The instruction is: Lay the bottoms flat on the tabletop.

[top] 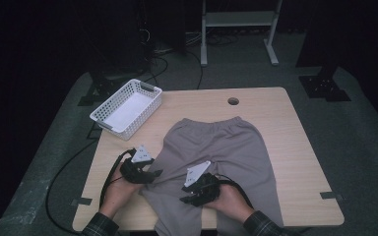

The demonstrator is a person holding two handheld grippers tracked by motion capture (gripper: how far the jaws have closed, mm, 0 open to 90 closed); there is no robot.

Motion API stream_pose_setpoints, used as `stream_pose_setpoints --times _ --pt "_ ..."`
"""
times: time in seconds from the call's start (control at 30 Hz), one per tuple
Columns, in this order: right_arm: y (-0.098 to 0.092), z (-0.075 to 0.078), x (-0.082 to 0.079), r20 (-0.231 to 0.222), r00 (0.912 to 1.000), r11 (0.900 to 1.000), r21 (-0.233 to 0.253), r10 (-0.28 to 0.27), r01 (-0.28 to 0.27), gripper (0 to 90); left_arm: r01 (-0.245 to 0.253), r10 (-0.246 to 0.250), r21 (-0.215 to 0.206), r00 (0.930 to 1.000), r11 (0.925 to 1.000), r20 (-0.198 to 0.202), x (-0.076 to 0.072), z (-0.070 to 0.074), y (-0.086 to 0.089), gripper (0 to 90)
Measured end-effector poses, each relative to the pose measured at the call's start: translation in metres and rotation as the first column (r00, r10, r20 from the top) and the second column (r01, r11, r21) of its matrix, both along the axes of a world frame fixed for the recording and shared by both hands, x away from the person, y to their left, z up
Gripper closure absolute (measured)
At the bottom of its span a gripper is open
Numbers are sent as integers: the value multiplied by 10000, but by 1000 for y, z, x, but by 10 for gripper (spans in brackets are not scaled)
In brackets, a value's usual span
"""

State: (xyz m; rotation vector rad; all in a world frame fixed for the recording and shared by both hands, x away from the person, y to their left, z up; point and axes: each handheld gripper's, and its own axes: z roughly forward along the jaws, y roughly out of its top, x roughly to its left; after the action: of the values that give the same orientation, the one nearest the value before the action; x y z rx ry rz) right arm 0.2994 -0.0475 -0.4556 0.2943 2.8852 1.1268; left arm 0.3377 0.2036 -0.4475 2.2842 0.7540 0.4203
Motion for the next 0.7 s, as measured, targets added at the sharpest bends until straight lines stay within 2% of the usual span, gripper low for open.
stream_pose_setpoints --times 0.07,0.17,0.2,0.23,0.3,0.4,0.47,0.53,0.57,0.63,0.7 --pt "5 -4 3 137 9999 9998 -185 -53 55 583 23 -23 41 10000 10000 -13 0 0 -1 430" --pt "16 -11 2 2 10000 9988 -485 44 -44 581 6 -6 102 10000 9999 37 0 0 -1 427" --pt "18 -12 0 113 9999 9991 -415 112 -107 646 -8 7 121 10000 9999 61 0 0 0 427" --pt "19 -12 -1 -16 9997 9991 -330 258 -259 683 -20 19 141 10000 9999 82 -1 0 0 427" --pt "22 -10 -7 -105 9983 9970 -527 567 -572 761 -80 80 74 9999 9999 109 -1 1 1 427" --pt "26 -10 -20 -291 9912 9903 -469 1292 -1305 801 -118 117 65 9998 9999 166 -1 1 2 427" --pt "30 -10 -32 -373 9821 9814 -479 1844 -1861 809 -171 171 -12 9997 9999 180 -2 1 2 426" --pt "35 -10 -44 -397 9719 9705 -567 2322 -2342 810 -111 109 80 9998 9999 149 -3 1 2 427" --pt "36 -9 -50 -575 9634 9623 -600 2619 -2652 819 -121 120 91 9998 9999 162 -3 1 2 426" --pt "37 -9 -61 -639 9494 9478 -677 3077 -3117 819 -94 93 103 9998 9999 152 -4 0 2 426" --pt "35 -9 -70 -794 9354 9309 -996 3447 -3515 820 -81 80 129 9999 9999 128 -5 0 2 426"
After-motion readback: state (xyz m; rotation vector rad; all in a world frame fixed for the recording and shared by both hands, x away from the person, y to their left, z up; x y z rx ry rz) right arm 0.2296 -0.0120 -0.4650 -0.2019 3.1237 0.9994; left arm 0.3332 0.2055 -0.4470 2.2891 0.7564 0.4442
